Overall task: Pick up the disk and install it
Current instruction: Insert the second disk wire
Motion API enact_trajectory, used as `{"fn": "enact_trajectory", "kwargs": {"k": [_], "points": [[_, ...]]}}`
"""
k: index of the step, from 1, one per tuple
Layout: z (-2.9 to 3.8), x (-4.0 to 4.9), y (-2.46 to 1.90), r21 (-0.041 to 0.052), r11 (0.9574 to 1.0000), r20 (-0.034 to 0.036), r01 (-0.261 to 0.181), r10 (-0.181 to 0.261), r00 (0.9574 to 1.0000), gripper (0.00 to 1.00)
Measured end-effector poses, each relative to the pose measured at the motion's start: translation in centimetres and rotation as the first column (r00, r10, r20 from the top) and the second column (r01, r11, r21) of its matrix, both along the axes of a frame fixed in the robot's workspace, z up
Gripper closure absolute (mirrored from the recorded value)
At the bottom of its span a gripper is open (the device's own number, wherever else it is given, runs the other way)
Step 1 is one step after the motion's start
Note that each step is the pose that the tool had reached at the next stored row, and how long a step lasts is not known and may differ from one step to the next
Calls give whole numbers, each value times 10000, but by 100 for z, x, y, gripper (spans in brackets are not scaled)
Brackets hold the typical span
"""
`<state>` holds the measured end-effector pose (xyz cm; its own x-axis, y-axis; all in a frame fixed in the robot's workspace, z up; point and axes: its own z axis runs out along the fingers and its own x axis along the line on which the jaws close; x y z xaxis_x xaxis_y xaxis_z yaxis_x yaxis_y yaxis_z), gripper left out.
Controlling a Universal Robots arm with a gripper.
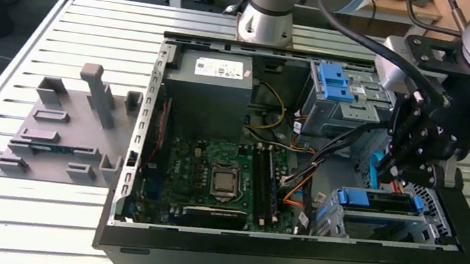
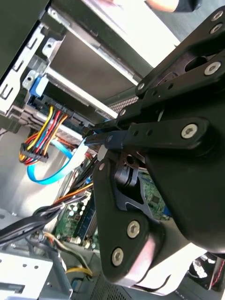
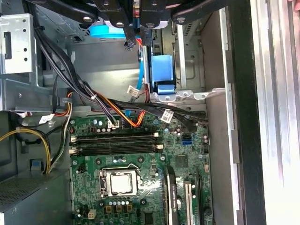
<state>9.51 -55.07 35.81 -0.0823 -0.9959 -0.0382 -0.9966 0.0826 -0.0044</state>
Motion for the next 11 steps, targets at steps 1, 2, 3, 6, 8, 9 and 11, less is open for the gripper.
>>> {"fn": "enact_trajectory", "kwargs": {"k": [1,2,3,6,8,9,11], "points": [[-4,0,-6,133,9999,0,-1,1,10000,84],[-9,0,-12,247,9997,0,0,0,10000,84],[-15,0,-18,330,9995,0,0,0,10000,84],[-31,0,-37,415,9991,0,-1,1,10000,84],[-37,0,-46,416,9991,0,0,0,10000,84],[-40,0,-50,414,9991,0,0,0,10000,84],[-42,0,-54,404,9992,0,-1,1,10000,84]]}}
